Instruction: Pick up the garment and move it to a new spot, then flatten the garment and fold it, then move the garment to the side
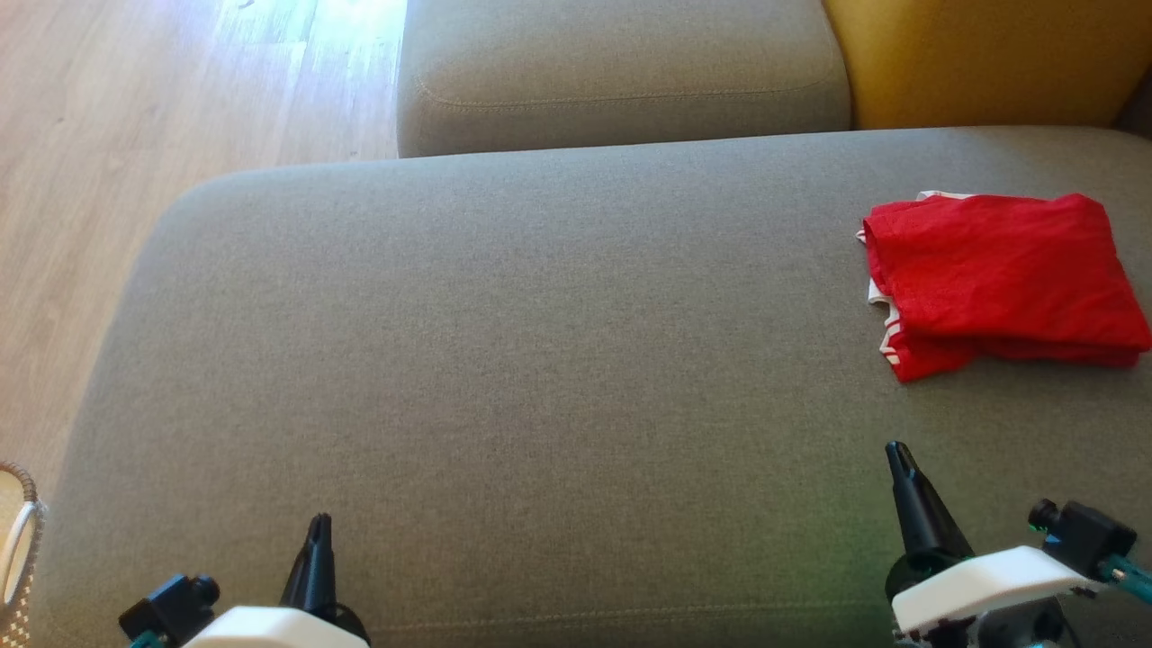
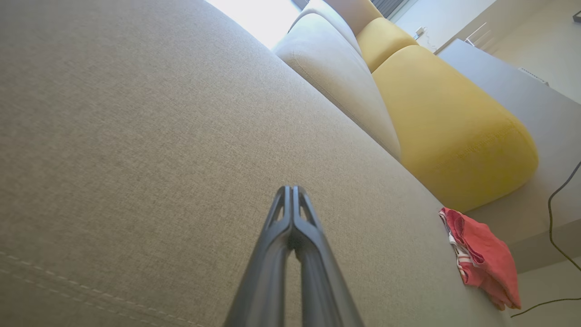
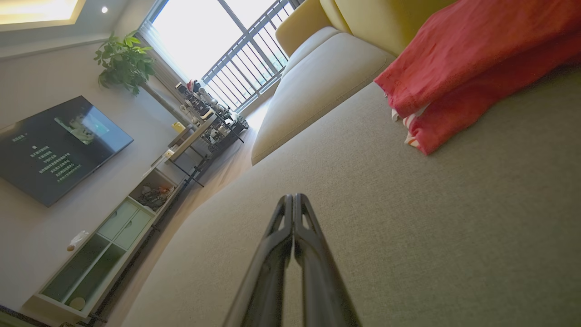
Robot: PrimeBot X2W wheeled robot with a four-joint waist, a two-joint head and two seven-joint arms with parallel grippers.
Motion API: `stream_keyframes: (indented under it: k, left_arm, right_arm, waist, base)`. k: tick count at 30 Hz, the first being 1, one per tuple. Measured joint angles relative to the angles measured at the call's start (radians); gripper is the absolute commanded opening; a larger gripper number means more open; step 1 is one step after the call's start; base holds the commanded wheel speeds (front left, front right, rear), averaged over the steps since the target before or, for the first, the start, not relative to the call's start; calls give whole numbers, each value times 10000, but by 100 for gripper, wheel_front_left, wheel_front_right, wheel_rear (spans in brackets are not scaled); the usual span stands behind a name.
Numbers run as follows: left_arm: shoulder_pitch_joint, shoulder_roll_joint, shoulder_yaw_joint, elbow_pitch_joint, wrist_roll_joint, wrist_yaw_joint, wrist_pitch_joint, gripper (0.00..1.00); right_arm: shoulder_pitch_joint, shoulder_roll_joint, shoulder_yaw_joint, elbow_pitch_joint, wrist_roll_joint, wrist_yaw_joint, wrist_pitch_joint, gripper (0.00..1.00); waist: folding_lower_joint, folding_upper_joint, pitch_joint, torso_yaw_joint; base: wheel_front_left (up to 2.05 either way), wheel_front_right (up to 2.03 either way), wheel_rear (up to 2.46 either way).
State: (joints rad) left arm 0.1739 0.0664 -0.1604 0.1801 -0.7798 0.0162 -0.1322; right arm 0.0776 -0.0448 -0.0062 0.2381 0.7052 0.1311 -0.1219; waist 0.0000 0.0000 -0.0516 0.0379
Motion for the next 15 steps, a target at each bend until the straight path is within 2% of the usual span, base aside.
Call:
stream_keyframes:
  k: [15]
  left_arm:
    - [-406, 17, 380, 173, -1760, -265, 410, 0]
  right_arm:
    - [-308, -10, -213, 88, 1854, 0, 445, 0]
  waist:
    - [0, 0, 110, -77]
  base:
    - [0, 0, 0]
